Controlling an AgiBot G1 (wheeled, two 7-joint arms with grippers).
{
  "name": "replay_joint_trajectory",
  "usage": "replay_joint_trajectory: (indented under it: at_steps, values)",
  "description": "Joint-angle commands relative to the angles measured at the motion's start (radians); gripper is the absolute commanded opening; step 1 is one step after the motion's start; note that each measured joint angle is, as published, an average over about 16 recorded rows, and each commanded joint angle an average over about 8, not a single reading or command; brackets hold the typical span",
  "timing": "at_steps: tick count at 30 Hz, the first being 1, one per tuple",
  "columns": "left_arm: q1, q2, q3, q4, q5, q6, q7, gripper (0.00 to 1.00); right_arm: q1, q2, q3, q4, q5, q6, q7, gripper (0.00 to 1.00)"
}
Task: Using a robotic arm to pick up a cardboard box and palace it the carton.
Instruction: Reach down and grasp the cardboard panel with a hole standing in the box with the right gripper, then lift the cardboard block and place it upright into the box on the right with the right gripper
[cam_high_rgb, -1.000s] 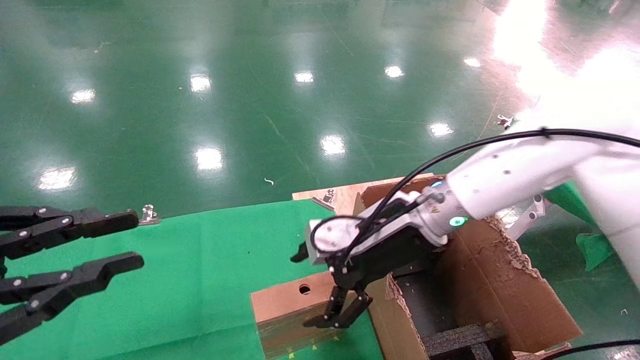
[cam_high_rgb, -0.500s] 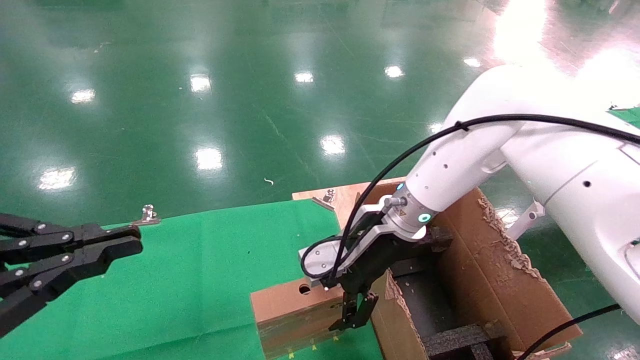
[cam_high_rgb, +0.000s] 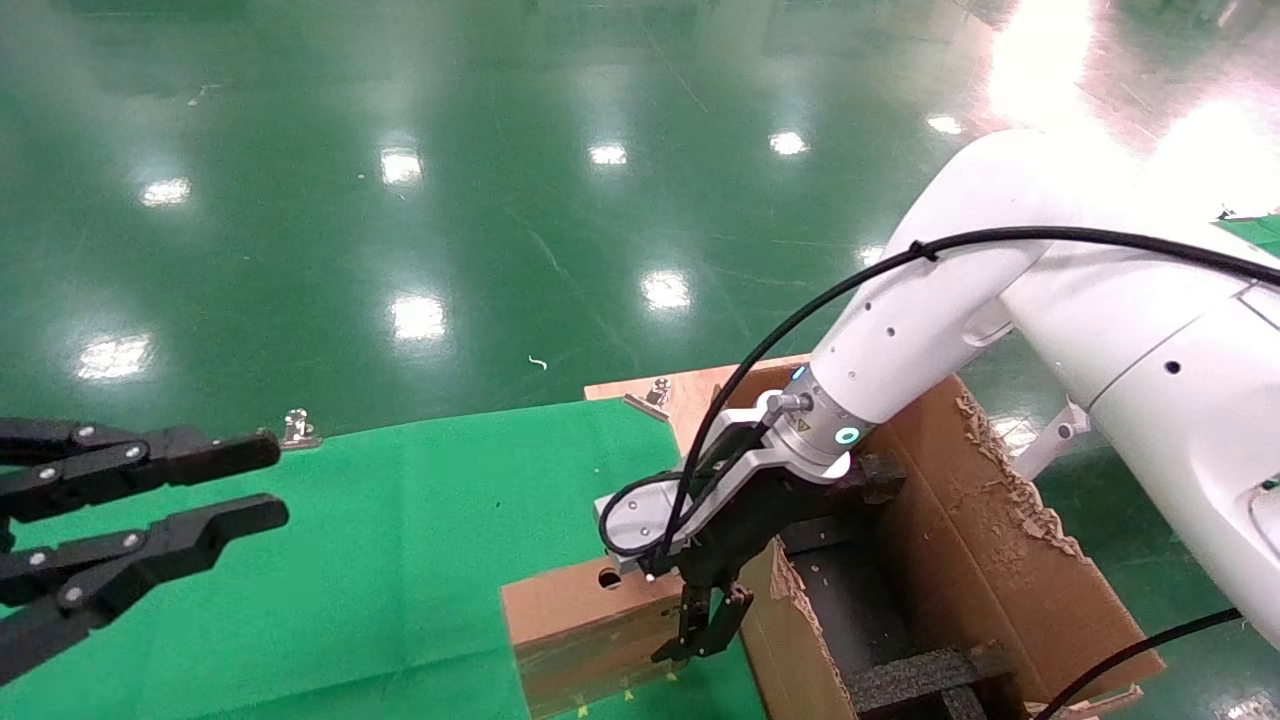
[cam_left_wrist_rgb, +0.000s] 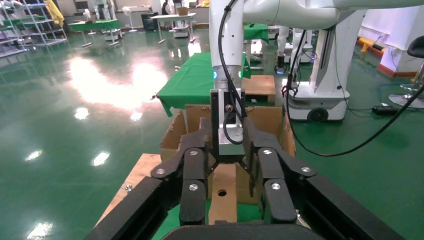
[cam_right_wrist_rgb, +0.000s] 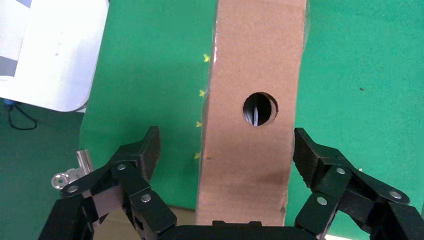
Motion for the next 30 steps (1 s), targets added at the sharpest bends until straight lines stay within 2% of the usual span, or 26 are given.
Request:
replay_joint_trajectory:
  at_steps: [1, 30]
  values:
    - [0.0, 0.0, 0.0, 0.0, 0.0, 0.0, 0.0, 1.0, -0.002, 0.002, 0.003, 0.003, 0.0, 0.0, 0.001, 0.0]
    - [0.0, 0.0, 0.0, 0.0, 0.0, 0.0, 0.0, 1.0, 0.003, 0.014, 0.016, 0.006, 0.011, 0.011, 0.002, 0.0]
